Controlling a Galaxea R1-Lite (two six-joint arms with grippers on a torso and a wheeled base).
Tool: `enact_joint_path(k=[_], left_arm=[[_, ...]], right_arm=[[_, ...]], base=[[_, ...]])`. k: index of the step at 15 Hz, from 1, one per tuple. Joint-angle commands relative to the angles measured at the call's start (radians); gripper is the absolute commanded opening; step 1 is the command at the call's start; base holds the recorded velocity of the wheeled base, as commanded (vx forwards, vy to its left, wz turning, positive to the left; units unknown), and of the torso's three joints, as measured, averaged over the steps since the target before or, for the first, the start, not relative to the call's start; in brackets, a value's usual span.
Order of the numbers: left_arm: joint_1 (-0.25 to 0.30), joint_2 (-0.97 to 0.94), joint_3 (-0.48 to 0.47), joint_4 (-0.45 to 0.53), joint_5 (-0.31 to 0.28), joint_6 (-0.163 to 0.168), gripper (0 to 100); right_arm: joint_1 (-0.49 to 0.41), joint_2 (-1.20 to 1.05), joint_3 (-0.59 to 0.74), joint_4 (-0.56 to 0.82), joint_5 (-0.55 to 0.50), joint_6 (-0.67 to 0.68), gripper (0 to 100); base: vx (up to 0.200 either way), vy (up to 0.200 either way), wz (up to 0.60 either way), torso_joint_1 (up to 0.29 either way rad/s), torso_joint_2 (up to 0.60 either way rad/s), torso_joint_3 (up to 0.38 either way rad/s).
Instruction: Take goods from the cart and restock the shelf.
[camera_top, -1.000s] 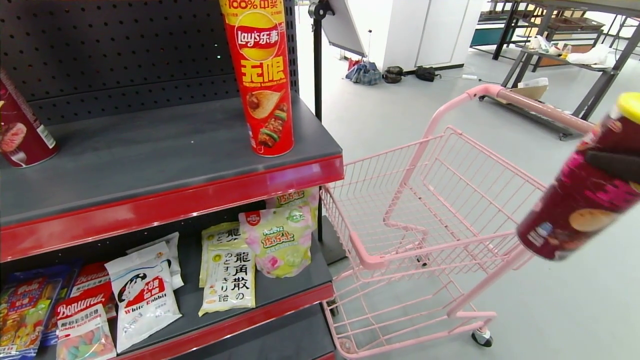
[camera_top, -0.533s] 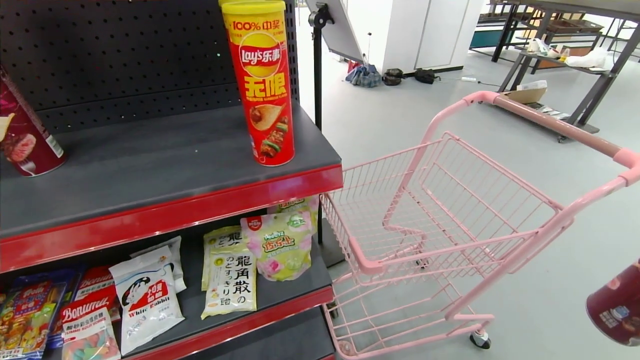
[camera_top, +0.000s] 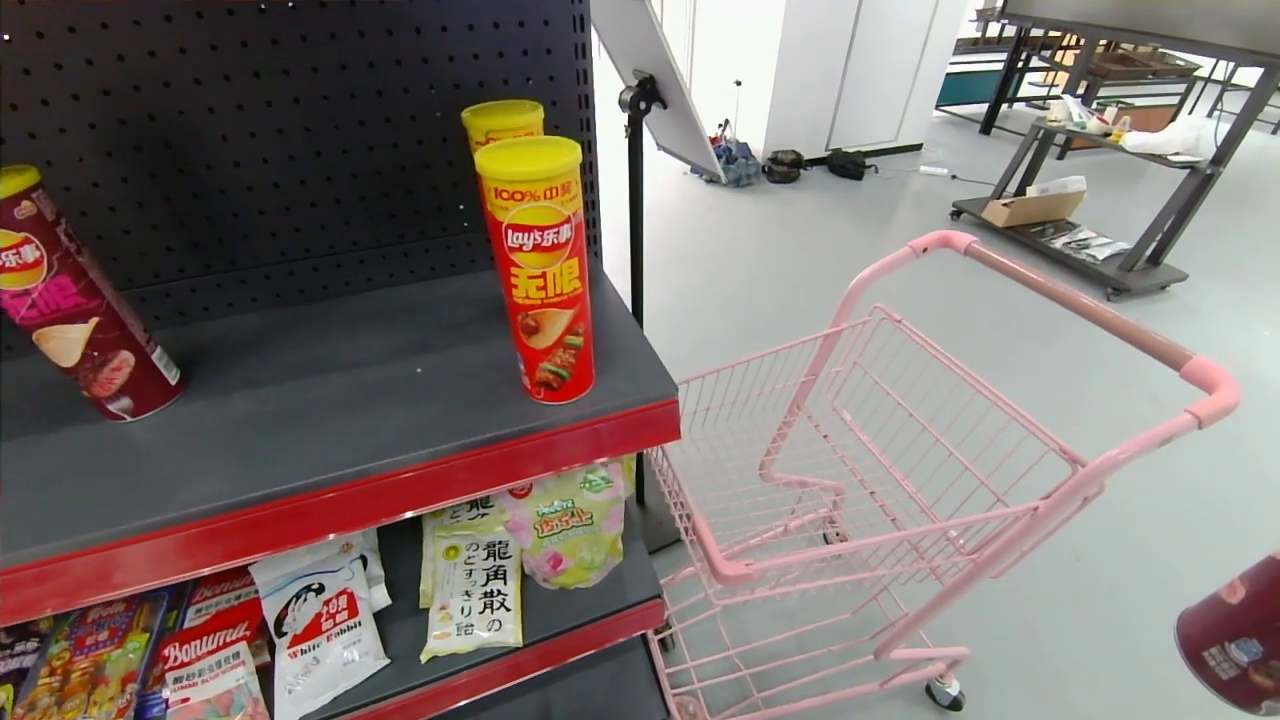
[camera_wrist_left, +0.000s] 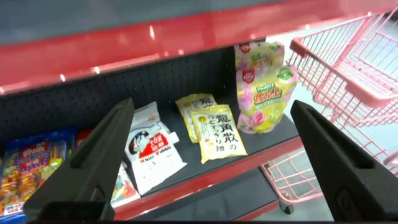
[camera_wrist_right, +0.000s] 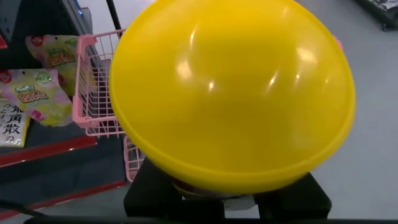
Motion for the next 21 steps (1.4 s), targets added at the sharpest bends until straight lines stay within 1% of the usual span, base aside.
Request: enact_joint_path(k=[1,5,11,20,21], left_arm=[[0.000,0.001,0.000,0.000,0.000,0.000,100],[0.000,0.001,0.000,0.000,0.000,0.000,100],[0.000,0.001,0.000,0.000,0.000,0.000,100],[0.000,0.001,0.000,0.000,0.000,0.001,100],[0.000,0.001,0.000,0.000,0.000,0.003,100]], right_arm=[[0.002,0.003,0.003,0.000,0.000,-0.001,0],[0.005,0.009,0.001,-0.002,0.002,-0.005,0],[0.005,0.011,0.003,-0.002,0.005,-0.010,0],[0.004,-0.031,0.072,-0.010,0.005,-0.031,0],[0.004,-0.058,0.090,-0.011,0.005,-0.033,0]], base=[[0.000,0.000,0.00,0.222,-0.61,-0.383],[0.000,0.000,0.00,0.194,-0.51,-0.311],[0.000,0.000,0.00,0.143,-0.35,-0.211],[0.000,0.000,0.60,0.011,-0.01,-0.007],[0.000,0.000,0.00,0.000,0.00,0.000]])
